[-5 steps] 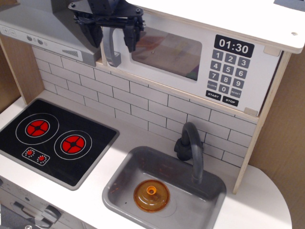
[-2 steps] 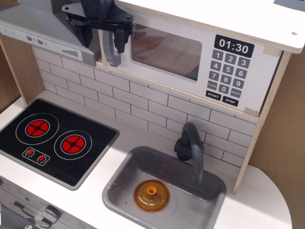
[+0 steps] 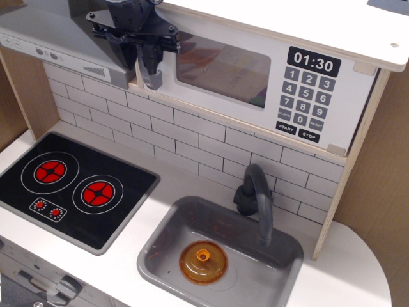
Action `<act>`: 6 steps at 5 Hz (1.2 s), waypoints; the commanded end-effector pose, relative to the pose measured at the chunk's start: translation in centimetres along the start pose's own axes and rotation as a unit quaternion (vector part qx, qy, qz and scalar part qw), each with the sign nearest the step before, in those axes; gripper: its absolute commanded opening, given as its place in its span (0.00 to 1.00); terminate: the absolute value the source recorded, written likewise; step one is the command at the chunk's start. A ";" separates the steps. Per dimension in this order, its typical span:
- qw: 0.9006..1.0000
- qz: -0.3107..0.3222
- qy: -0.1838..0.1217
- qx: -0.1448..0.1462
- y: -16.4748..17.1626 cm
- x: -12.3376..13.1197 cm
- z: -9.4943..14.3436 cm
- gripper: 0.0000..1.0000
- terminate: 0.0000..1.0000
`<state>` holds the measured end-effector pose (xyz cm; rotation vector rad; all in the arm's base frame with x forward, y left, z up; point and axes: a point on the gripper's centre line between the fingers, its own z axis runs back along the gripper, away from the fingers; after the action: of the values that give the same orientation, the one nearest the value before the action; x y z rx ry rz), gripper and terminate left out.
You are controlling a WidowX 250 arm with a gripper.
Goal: Open microwave
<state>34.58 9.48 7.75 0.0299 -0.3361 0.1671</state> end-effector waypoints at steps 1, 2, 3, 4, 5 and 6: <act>0.999 -0.040 -0.032 -0.003 0.1 0.0 1.2 0.00 0.00; 0.997 -0.075 -0.020 -0.019 -0.3 -2.9 2.0 0.00 0.00; 0.993 -0.110 0.000 -0.046 -1.1 -6.5 3.7 0.00 0.00; 0.984 -0.135 0.081 -0.082 -2.2 -11.1 6.0 1.00 0.00; 0.972 -0.148 0.140 -0.113 -1.4 -14.7 8.1 1.00 0.00; 0.965 -0.147 0.185 -0.110 0.7 -16.5 8.9 1.00 0.00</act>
<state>15.81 6.44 9.36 -0.1825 0.0529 -0.1524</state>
